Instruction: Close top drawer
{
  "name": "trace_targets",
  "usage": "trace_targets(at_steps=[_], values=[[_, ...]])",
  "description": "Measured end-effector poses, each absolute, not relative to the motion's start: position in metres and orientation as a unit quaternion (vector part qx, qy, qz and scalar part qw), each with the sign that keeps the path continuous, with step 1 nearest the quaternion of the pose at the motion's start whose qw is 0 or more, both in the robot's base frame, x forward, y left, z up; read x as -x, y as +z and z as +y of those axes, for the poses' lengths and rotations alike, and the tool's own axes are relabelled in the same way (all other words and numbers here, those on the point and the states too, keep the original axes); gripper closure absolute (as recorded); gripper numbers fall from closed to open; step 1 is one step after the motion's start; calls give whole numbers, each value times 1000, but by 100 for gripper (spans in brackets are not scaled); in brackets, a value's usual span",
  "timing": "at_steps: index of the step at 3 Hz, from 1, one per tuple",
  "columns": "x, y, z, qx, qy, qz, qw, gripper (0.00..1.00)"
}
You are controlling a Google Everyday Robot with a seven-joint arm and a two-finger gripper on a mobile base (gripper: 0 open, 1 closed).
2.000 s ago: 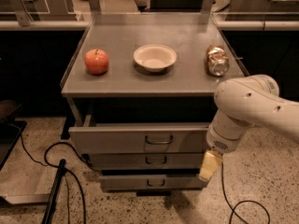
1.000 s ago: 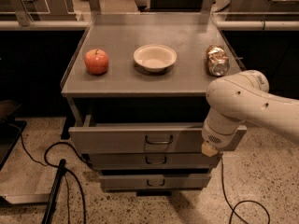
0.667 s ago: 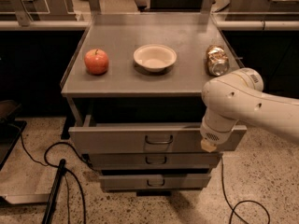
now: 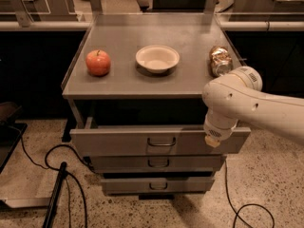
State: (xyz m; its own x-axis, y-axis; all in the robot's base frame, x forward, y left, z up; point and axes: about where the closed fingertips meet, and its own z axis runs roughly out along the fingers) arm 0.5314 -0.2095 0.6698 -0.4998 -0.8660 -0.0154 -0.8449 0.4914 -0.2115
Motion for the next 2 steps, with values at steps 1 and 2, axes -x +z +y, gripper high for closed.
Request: trace_targets(at_steps=[1, 2], values=[[-545, 666, -216, 493, -95, 863, 64, 100], [-545, 666, -217, 493, -95, 863, 64, 81]])
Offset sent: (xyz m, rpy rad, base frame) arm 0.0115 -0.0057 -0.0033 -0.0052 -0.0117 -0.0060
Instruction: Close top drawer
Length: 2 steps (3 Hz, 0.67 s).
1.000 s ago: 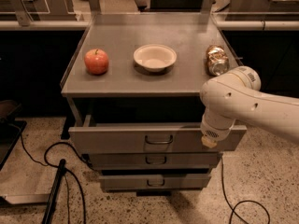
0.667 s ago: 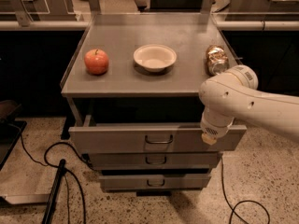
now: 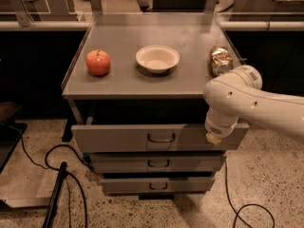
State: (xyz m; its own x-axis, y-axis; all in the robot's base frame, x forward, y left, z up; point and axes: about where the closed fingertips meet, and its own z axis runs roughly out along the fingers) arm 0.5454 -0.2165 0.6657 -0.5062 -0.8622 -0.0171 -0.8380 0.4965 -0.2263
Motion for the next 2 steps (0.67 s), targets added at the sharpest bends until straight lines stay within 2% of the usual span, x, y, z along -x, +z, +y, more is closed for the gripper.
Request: trace_targets(at_steps=[2], values=[[-545, 666, -217, 493, -95, 863, 64, 34]])
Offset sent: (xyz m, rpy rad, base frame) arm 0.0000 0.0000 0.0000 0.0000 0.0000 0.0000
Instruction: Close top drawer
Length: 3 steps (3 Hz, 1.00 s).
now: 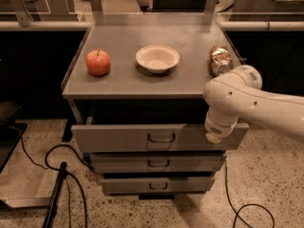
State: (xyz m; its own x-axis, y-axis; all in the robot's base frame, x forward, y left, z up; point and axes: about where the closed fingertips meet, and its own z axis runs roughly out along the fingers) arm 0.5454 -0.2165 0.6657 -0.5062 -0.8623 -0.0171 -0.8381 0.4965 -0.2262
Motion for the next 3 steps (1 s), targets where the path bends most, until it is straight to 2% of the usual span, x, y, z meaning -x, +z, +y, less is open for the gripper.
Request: trace_targets(at_steps=[1, 2, 3], values=[[-545, 666, -217, 493, -95, 863, 64, 10], [-545, 666, -217, 493, -95, 863, 64, 0], [-545, 666, -217, 493, -95, 863, 64, 0]])
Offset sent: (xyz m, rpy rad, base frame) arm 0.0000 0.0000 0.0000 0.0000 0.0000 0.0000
